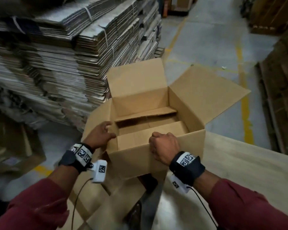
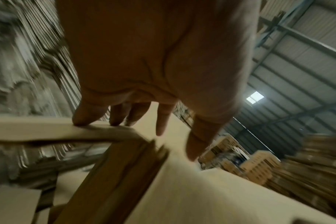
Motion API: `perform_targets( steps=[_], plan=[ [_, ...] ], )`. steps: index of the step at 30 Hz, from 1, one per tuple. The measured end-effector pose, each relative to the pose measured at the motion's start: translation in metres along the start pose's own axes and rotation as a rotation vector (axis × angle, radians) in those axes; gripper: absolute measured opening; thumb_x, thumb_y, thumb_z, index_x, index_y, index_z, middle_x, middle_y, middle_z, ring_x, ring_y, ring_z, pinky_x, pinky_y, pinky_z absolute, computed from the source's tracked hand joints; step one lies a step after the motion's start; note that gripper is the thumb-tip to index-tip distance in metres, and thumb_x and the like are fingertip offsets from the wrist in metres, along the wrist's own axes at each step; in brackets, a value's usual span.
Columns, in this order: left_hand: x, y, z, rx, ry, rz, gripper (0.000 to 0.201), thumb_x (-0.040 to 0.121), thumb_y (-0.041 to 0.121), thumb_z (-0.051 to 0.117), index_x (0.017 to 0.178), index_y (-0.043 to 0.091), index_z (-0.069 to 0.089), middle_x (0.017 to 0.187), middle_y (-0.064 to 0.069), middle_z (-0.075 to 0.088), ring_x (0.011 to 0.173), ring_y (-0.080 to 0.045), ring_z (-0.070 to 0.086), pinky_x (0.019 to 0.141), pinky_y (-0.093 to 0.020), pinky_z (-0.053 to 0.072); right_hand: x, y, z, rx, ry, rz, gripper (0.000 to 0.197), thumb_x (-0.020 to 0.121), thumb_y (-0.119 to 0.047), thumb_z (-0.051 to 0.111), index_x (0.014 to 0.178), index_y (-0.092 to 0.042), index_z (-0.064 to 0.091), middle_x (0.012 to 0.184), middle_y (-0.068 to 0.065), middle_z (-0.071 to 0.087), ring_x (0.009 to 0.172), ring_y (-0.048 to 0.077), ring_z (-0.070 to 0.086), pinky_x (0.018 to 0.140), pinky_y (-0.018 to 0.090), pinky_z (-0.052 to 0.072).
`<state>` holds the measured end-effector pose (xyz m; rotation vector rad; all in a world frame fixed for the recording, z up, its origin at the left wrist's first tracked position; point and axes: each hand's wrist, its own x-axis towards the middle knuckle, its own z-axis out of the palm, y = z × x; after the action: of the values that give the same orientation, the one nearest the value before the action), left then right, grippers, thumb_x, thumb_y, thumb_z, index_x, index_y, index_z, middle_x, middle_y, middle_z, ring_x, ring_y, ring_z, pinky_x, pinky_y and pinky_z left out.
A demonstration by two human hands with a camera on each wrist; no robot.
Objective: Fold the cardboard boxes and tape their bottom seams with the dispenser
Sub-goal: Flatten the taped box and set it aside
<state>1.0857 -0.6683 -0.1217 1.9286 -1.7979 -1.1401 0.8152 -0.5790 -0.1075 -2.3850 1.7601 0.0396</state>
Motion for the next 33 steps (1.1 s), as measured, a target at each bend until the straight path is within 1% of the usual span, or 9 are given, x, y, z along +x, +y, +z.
perform_targets(
  steps=[2, 4, 6, 8, 12, 17, 20, 26, 33],
  plan=[
    [0.022, -0.006, 0.012, -0.049, -0.110, 0.030, 0.057, 0.088, 0.026, 0.080, 0.138, 0.028, 0.055, 0.122, -0.010, 0.064, 0.099, -0.021, 0.062, 0.075, -0.028, 0.045, 0.028, 0.010, 0.008, -0.032, -0.042, 0.058, 0.018, 0.084, -0.033, 0.067, 0.101, -0.025, 0.066, 0.104, -0.004, 0.060, 0.088, 0.024, 0.065, 0.078, 0.034, 0.037],
    [0.045, -0.009, 0.026, -0.080, -0.211, 0.093, 0.056, 0.086, 0.044, 0.081, 0.135, 0.035, 0.054, 0.130, -0.002, 0.058, 0.111, -0.019, 0.060, 0.087, -0.029, 0.049, 0.051, 0.029, 0.007, -0.055, -0.059, 0.128, 0.020, 0.085, -0.032, 0.065, 0.105, -0.027, 0.066, 0.108, -0.006, 0.060, 0.093, 0.024, 0.065, 0.080, 0.034, 0.038],
    [0.069, -0.005, 0.038, -0.104, -0.255, 0.197, 0.070, 0.076, 0.070, 0.077, 0.135, 0.039, 0.055, 0.139, 0.004, 0.054, 0.128, -0.020, 0.054, 0.103, -0.035, 0.047, 0.070, 0.050, -0.004, -0.078, -0.069, 0.189, 0.023, 0.083, -0.034, 0.066, 0.105, -0.028, 0.065, 0.109, -0.007, 0.061, 0.096, 0.023, 0.065, 0.082, 0.034, 0.039],
    [0.096, 0.008, 0.044, -0.132, -0.251, 0.270, 0.090, 0.067, 0.084, 0.072, 0.141, 0.036, 0.054, 0.144, 0.005, 0.052, 0.132, -0.020, 0.053, 0.105, -0.032, 0.046, 0.091, 0.073, -0.019, -0.109, -0.053, 0.248, 0.024, 0.082, -0.035, 0.067, 0.105, -0.029, 0.065, 0.108, -0.006, 0.061, 0.097, 0.025, 0.064, 0.083, 0.035, 0.043],
    [0.150, 0.045, 0.050, 0.047, -0.225, 0.380, 0.087, 0.078, 0.066, 0.077, 0.151, 0.030, 0.047, 0.168, -0.012, 0.027, 0.156, -0.022, 0.024, 0.123, -0.037, 0.027, 0.132, 0.116, -0.038, -0.127, 0.016, 0.384, 0.023, 0.081, -0.031, 0.070, 0.104, -0.027, 0.069, 0.104, -0.006, 0.062, 0.095, 0.026, 0.064, 0.082, 0.035, 0.045],
    [0.219, 0.072, 0.063, 0.201, -0.157, 0.385, 0.088, 0.088, 0.041, 0.079, 0.160, 0.030, 0.030, 0.172, -0.013, 0.008, 0.157, -0.030, 0.016, 0.126, -0.049, 0.021, 0.193, 0.148, -0.002, -0.089, 0.076, 0.479, 0.021, 0.083, -0.032, 0.066, 0.103, -0.028, 0.067, 0.102, -0.006, 0.061, 0.089, 0.029, 0.063, 0.081, 0.037, 0.048],
    [0.257, 0.059, 0.067, 0.184, -0.126, 0.281, 0.095, 0.090, 0.042, 0.077, 0.164, 0.034, 0.017, 0.173, -0.005, -0.006, 0.157, -0.032, 0.017, 0.123, -0.054, 0.025, 0.246, 0.150, 0.039, -0.052, 0.117, 0.481, 0.020, 0.089, -0.026, 0.061, 0.108, -0.025, 0.067, 0.107, -0.003, 0.063, 0.090, 0.030, 0.062, 0.086, 0.039, 0.046],
    [0.272, 0.010, 0.098, 0.320, -0.184, 0.259, 0.103, 0.093, 0.047, 0.071, 0.166, 0.027, 0.000, 0.170, -0.018, -0.018, 0.159, -0.032, -0.009, 0.126, -0.041, 0.011, 0.339, 0.134, 0.105, -0.106, 0.043, 0.486, 0.020, 0.087, -0.018, 0.056, 0.102, -0.023, 0.068, 0.102, 0.001, 0.068, 0.096, 0.025, 0.064, 0.096, 0.042, 0.036],
    [0.296, -0.046, 0.129, 0.195, -0.252, 0.167, 0.108, 0.091, 0.050, 0.074, 0.166, 0.027, 0.000, 0.171, -0.014, -0.018, 0.160, -0.033, -0.001, 0.127, -0.048, 0.021, 0.347, 0.131, 0.181, 0.037, -0.040, 0.573, 0.022, 0.092, -0.012, 0.051, 0.105, -0.022, 0.066, 0.109, 0.004, 0.065, 0.103, 0.028, 0.063, 0.099, 0.043, 0.039]
  ],
)
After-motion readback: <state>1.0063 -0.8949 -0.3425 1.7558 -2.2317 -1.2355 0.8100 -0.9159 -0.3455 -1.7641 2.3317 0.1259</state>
